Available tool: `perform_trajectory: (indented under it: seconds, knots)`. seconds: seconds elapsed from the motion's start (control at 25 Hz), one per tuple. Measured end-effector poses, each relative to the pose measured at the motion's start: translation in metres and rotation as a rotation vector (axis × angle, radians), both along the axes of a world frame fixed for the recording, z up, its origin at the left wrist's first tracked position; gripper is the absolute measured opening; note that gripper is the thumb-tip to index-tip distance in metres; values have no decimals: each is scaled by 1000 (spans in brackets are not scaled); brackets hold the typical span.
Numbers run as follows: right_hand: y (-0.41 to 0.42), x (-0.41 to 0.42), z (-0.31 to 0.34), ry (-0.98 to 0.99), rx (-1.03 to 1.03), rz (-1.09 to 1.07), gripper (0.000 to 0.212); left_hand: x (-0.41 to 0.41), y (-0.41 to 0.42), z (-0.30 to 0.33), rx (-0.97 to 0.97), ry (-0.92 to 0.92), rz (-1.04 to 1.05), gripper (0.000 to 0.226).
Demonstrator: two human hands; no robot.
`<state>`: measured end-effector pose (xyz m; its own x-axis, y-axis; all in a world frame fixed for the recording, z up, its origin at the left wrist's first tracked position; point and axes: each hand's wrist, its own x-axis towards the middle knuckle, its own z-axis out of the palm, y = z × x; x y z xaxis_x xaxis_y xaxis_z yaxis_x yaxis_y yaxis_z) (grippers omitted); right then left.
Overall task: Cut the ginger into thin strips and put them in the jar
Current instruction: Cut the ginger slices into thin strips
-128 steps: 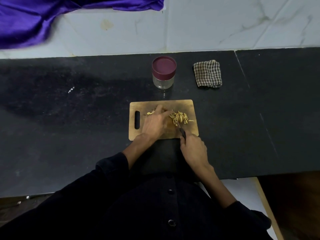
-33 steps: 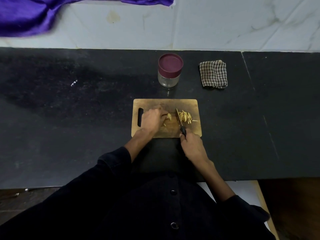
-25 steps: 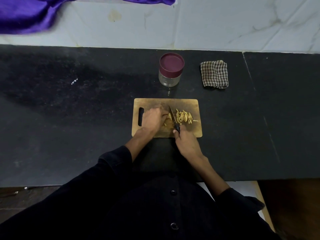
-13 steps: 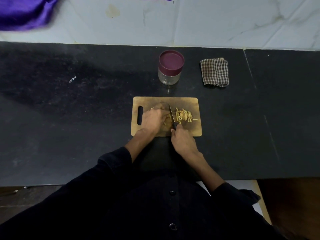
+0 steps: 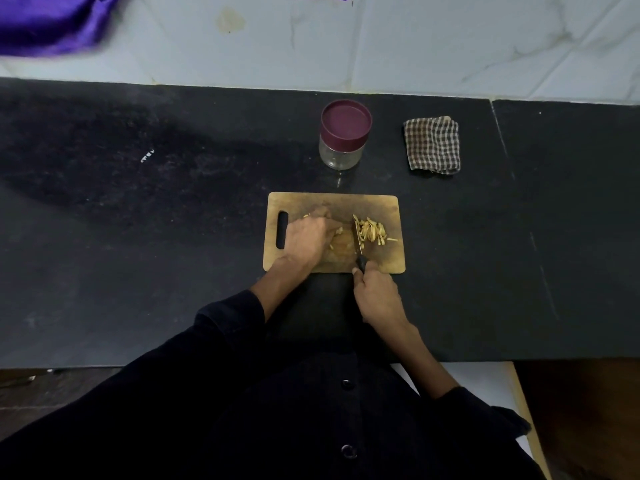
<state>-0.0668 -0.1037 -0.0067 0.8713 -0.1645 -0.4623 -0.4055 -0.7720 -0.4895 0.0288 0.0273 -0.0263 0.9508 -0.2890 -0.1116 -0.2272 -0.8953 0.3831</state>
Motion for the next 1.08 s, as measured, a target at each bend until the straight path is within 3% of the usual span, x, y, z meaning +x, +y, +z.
perform_trajectory:
  seconds: [0.28,0.72,1.08]
  knots:
    - [9,16,9,-22,20,44,25,4,2,2,-84,-23,7,27]
    - [17,18,5,4,-80,96,26,7,0,5,-20,-29,12,21]
    - [14,5,4,99,-48,81,24,9,0,5,-25,-11,34,19]
